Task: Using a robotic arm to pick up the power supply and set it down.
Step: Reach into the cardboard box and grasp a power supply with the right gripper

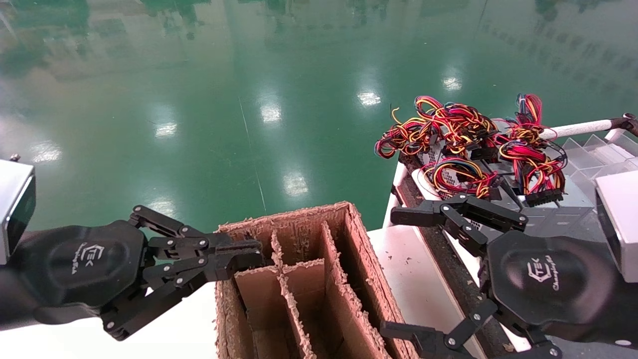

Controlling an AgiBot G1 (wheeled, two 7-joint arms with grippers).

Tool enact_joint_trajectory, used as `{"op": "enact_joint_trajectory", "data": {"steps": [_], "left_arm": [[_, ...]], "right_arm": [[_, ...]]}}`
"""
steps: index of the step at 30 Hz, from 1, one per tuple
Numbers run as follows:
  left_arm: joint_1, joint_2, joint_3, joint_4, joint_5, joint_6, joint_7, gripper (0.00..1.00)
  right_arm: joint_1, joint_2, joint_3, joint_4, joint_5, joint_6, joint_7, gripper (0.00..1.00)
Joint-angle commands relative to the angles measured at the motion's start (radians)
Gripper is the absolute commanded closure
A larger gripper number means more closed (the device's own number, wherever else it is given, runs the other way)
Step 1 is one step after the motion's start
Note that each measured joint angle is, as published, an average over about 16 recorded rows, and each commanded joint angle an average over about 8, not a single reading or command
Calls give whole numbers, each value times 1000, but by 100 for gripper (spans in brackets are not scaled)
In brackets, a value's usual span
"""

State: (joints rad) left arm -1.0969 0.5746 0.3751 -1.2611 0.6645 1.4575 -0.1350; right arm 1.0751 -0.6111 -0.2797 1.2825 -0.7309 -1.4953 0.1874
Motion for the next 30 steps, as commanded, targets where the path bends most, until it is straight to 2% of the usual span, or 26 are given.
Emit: {"op": "enact_joint_trajectory", "data": {"steps": [1,19,30], "left_arm": [[0,0,0,0,0,0,0,0],[0,0,0,0,0,0,0,0],[0,0,0,0,0,0,0,0]], "right_arm": [[0,0,0,0,0,0,0,0],[-1,-2,-3,-2,-3,5,4,0],[18,-32,-38,-10,-71,73,51,0]]}}
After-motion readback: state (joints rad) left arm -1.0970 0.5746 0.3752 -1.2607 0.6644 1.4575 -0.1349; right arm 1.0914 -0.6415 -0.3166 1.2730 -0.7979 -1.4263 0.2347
